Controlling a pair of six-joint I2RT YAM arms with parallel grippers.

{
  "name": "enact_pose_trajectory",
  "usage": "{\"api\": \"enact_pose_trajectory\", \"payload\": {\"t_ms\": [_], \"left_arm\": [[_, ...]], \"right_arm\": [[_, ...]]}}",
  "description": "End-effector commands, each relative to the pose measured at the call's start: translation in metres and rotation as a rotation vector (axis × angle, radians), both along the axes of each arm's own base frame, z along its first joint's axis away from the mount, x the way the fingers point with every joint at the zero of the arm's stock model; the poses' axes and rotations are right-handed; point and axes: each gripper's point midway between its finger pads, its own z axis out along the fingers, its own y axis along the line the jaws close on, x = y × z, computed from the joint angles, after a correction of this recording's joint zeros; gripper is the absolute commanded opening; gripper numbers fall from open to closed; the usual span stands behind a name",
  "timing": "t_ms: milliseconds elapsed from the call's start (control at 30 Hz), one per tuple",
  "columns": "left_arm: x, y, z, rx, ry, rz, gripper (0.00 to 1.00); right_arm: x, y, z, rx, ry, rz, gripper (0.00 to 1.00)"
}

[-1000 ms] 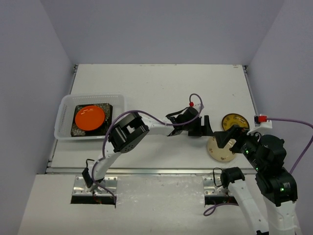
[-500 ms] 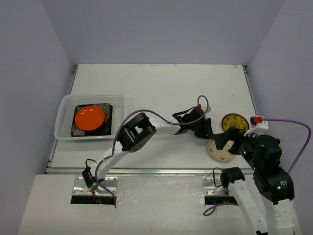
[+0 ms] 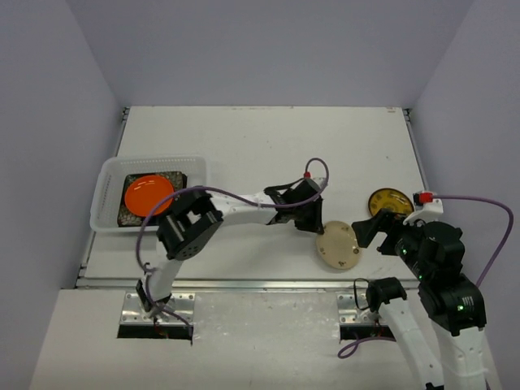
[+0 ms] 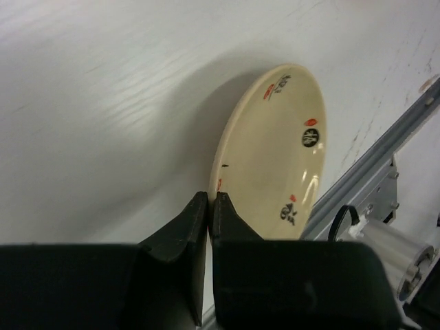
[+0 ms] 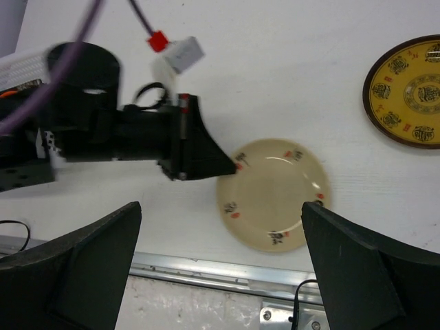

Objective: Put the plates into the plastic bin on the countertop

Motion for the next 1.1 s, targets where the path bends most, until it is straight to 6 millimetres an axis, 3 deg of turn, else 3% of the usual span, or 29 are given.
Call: {"api": "enact_pose_trajectory", "payload": {"t_ms": [0, 100, 133, 167, 200, 300, 433, 500, 633, 867, 933, 1067], "left_arm": [[0.074, 0.115, 0.128, -0.052, -0.249, 0.333, 0.00], [0.104, 0.240, 0.159, -0.085, -0.264, 0.648, 0.00], [0.105, 0.252, 0.161, -0.090, -0.262, 0.678, 0.00], [0.118, 0.296, 0.164, -0.091, -0.268, 0.796, 0.00], [0.114, 0.352, 0.169, -0.106, -0.280, 0.952, 0.00], [0.087, 0.478, 0.169, -0.109, -0.326, 1.327, 0.00], [0.051, 0.546, 0.140, -0.055, -0.280, 1.534, 0.00], [0.043, 0.563, 0.116, -0.036, -0.221, 1.575, 0.00], [0.036, 0.569, 0.087, -0.063, -0.157, 1.570, 0.00], [0.028, 0.574, 0.103, -0.039, -0.240, 1.595, 0.00], [0.026, 0.572, 0.101, -0.036, -0.230, 1.585, 0.15], [0.021, 0.569, 0.099, -0.025, -0.236, 1.574, 0.63]], "right_arm": [[0.013, 0.003, -0.004, 0.010, -0.008, -0.004, 0.99], [0.020, 0.010, -0.018, 0.032, 0.021, 0.020, 0.99], [0.020, 0.011, -0.020, 0.035, 0.024, 0.022, 0.99], [0.022, 0.013, -0.023, 0.040, 0.033, 0.028, 0.99], [0.024, 0.016, -0.030, 0.047, 0.048, 0.039, 0.99], [0.030, 0.021, -0.040, 0.069, 0.066, 0.054, 0.99], [0.038, 0.029, -0.048, 0.092, 0.084, 0.078, 0.99], [0.039, 0.031, -0.051, 0.099, 0.091, 0.088, 0.99], [0.041, 0.034, -0.057, 0.106, 0.096, 0.094, 0.99], [0.045, 0.037, -0.063, 0.117, 0.103, 0.105, 0.99], [0.046, 0.039, -0.067, 0.124, 0.113, 0.112, 0.99], [0.049, 0.042, -0.074, 0.132, 0.132, 0.121, 0.99]]}}
